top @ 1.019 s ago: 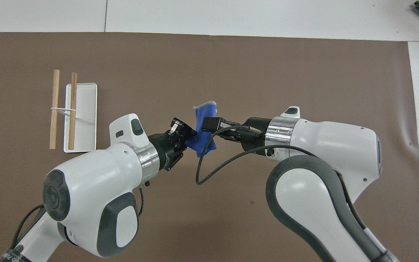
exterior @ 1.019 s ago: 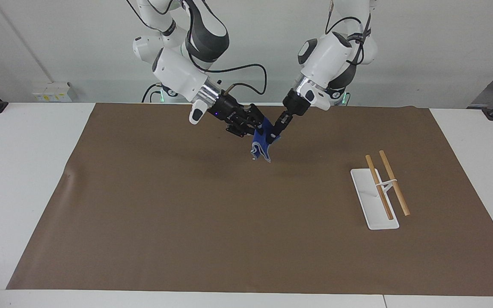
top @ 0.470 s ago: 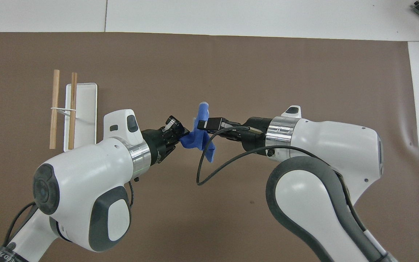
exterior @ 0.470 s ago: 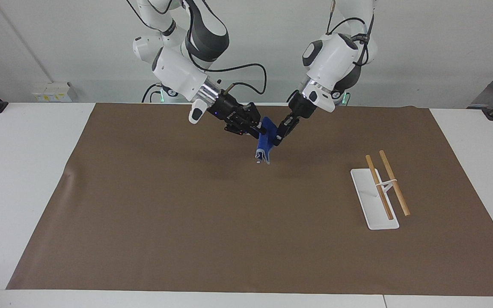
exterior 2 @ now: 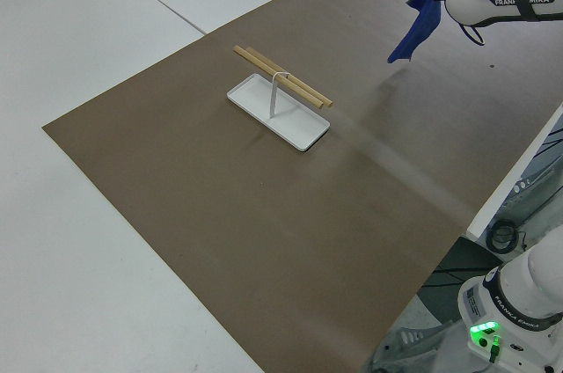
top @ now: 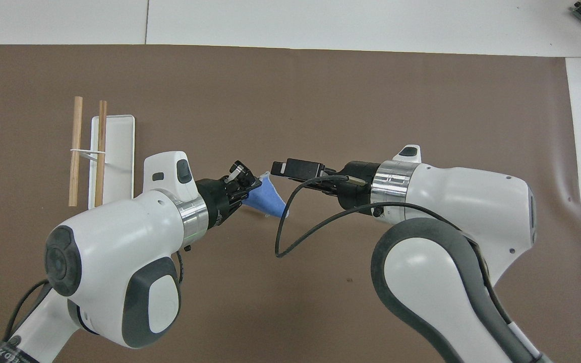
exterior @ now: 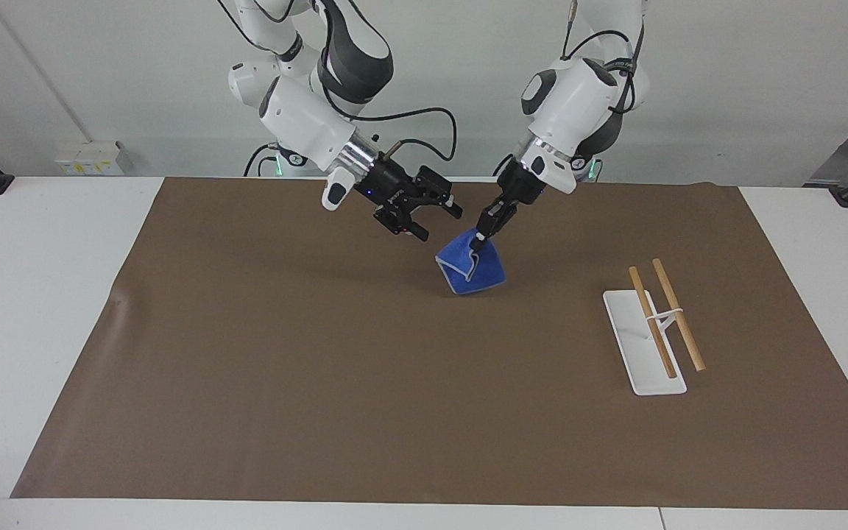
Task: Right arm passes towel to left arm to hang
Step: 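Carry the towel with the left gripper toward the wooden sticks on the tray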
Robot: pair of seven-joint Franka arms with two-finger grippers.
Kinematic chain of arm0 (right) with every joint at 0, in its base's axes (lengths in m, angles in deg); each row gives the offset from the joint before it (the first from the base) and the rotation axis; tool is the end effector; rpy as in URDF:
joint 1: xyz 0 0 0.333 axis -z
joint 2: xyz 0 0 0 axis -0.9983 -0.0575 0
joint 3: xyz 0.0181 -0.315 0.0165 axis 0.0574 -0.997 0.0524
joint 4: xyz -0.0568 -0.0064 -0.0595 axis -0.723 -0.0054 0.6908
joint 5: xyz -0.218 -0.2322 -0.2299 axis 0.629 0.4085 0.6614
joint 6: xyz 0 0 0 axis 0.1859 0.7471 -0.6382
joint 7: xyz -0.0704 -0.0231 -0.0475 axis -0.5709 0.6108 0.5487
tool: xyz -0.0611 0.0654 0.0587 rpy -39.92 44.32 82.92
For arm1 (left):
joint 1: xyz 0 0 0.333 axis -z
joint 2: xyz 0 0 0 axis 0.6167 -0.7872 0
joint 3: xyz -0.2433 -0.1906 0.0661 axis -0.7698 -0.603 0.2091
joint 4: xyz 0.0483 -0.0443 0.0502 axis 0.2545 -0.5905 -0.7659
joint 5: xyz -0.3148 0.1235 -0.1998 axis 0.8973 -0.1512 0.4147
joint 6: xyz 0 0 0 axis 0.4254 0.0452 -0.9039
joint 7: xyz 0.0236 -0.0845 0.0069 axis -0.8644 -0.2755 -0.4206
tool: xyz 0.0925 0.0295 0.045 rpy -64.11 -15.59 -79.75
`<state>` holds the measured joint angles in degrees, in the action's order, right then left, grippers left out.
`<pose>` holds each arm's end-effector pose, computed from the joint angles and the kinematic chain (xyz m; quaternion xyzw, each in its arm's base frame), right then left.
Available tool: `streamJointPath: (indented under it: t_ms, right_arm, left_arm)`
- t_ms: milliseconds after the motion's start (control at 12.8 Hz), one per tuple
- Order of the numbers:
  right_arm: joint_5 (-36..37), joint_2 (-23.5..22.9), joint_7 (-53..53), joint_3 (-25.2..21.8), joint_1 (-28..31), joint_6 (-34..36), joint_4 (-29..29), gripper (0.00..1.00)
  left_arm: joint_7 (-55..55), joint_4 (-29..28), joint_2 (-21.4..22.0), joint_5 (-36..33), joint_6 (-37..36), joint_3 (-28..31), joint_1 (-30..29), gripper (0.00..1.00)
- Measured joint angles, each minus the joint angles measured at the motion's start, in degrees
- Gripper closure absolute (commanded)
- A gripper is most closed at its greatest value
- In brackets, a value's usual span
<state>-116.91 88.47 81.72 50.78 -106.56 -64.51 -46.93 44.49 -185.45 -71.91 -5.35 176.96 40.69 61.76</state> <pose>0.5170 0.2641 0.4970 -0.8896 0.1032 -0.0844 0.4368 0.4616 -0.3018 0.4845 0.8640 0.3827 0.0473 0.3238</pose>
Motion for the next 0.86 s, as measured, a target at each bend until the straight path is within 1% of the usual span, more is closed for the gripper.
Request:
streamJointPath:
  t_ms: [157,235,470,627,862]
  right_arm:
    - [3.1,0.1,0.0,-0.2,0.3,0.0,0.0,0.0]
    - [4.9,0.1,0.0,-0.2,0.8,0.0,-0.1,0.0]
    - [11.0,0.3,0.0,-0.2,3.9,0.9,-1.1,0.0]
    - [14.7,0.8,0.0,-0.2,7.7,5.7,-1.2,0.0]
    - [26.4,4.0,0.0,-0.4,15.6,13.3,-1.1,0.0]
  left_arm:
    - [-0.7,0.0,0.0,0.0,0.0,0.3,-0.5,1.0]
    - [-2.0,0.0,0.0,0.0,0.0,0.4,-1.7,1.0]
    - [-6.1,0.0,0.0,0.0,-0.1,0.6,-8.0,1.0]
    - [-7.5,0.0,0.0,0.0,-0.2,0.8,-13.0,1.0]
    - [-9.3,0.0,-0.1,0.0,-2.1,0.9,-21.3,1.0]
